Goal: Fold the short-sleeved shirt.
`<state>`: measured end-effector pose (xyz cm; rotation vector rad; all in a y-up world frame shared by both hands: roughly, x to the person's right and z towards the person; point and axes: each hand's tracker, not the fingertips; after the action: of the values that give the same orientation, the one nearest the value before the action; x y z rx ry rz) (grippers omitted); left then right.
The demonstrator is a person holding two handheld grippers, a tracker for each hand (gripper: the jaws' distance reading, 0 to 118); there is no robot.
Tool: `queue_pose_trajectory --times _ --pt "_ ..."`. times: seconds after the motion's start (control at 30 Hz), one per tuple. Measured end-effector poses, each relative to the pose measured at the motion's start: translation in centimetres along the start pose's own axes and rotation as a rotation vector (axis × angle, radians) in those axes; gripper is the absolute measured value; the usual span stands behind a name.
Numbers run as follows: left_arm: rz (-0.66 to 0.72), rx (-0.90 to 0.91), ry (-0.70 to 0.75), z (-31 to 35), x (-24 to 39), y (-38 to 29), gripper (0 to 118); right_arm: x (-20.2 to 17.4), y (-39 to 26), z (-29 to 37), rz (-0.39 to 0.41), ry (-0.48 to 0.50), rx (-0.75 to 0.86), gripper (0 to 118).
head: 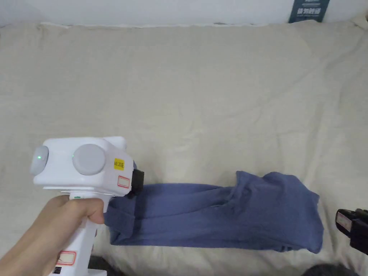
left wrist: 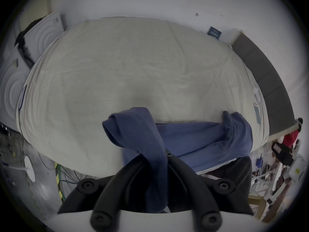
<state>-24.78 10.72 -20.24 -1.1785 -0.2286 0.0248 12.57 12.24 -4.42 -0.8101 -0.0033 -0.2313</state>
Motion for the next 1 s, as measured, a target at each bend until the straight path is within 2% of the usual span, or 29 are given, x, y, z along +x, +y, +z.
queue_pose_trajectory --times 0.03,0.23,0.27,0.3,0.33,0.37,0.43,0.5,0.53,0.57,0.6,0.63,0.67,0.7,0.73,0.8,0.9,0.93,1.0 --pt "-0.053 -0.011 0.017 -0.8 1.4 0.1 8 0.2 -0.2 0.2 -0.009 0.009 -0.001 0" --pt "-0.159 -0.06 0.057 -6.8 9.7 -0.1 8 1.5 -0.7 0.3 -0.064 0.038 0.004 0" --pt "-0.204 -0.051 0.082 -7.8 11.2 -0.5 16 1.7 -0.7 0.3 -0.074 0.042 0.002 0" --pt "-0.218 -0.011 0.035 -8.9 12.2 -1.0 48 1.8 -0.7 0.2 -0.083 0.047 0.001 0" --pt "-0.226 -0.044 -0.054 -9.6 12.7 -1.2 94 1.9 -0.7 0.1 -0.092 0.046 -0.004 0" --pt "-0.223 -0.068 -0.092 -9.9 12.9 -1.2 118 1.9 -0.7 0.1 -0.096 0.047 -0.006 0" --pt "-0.129 -0.067 -0.169 -7.5 12.1 -1.7 108 1.9 -0.8 0.2 -0.103 0.048 -0.009 0" --pt "-0.066 -0.056 -0.221 -5.5 9.5 -1.7 108 1.8 -0.7 0.1 -0.097 0.052 -0.018 0" --pt "-0.032 -0.064 -0.207 -5.0 9.0 -1.1 108 1.7 -0.7 -0.1 -0.092 0.05 -0.021 0" --pt "-0.011 -0.077 -0.159 -4.0 7.6 -1.0 99 1.5 -0.7 -0.2 -0.088 0.051 -0.024 0" --pt "-0.019 -0.031 -0.115 -2.8 5.7 -1.3 75 1.3 -0.7 -0.3 -0.085 0.057 -0.027 0" --pt "-0.057 0.024 -0.042 -1.8 4.0 -1.8 29 1.2 -0.7 -0.5 -0.087 0.071 -0.029 0" --pt "-0.074 0.072 0.067 -1.7 3.4 -1.9 0 1.1 -0.8 -0.6 -0.093 0.09 -0.031 0" --pt "-0.053 0.184 0.177 -1.8 2.5 -2.2 0 0.9 -0.8 -0.8 -0.102 0.108 -0.038 0" --pt "-0.166 0.092 0.312 -2.4 1.6 -2.5 0 0.8 -0.9 -0.9 -0.104 0.119 -0.045 0" --pt "-0.196 0.038 0.52 -5.2 1.2 -2.1 0 0.5 -1.1 -1.1 -0.105 0.129 -0.049 0" --pt "-0.295 -0.038 0.679 -9.7 3.0 -2.5 0 0.2 -1.5 -0.9 -0.1 0.131 -0.054 0" --pt "-0.324 -0.077 0.658 -10.7 4.3 -2.7 0 0.3 -1.7 -0.8 -0.107 0.135 -0.052 0" --pt "-0.472 -0.066 0.707 -13.8 9.2 -4.4 0 0.6 -1.9 -0.3 -0.132 0.137 -0.053 0"
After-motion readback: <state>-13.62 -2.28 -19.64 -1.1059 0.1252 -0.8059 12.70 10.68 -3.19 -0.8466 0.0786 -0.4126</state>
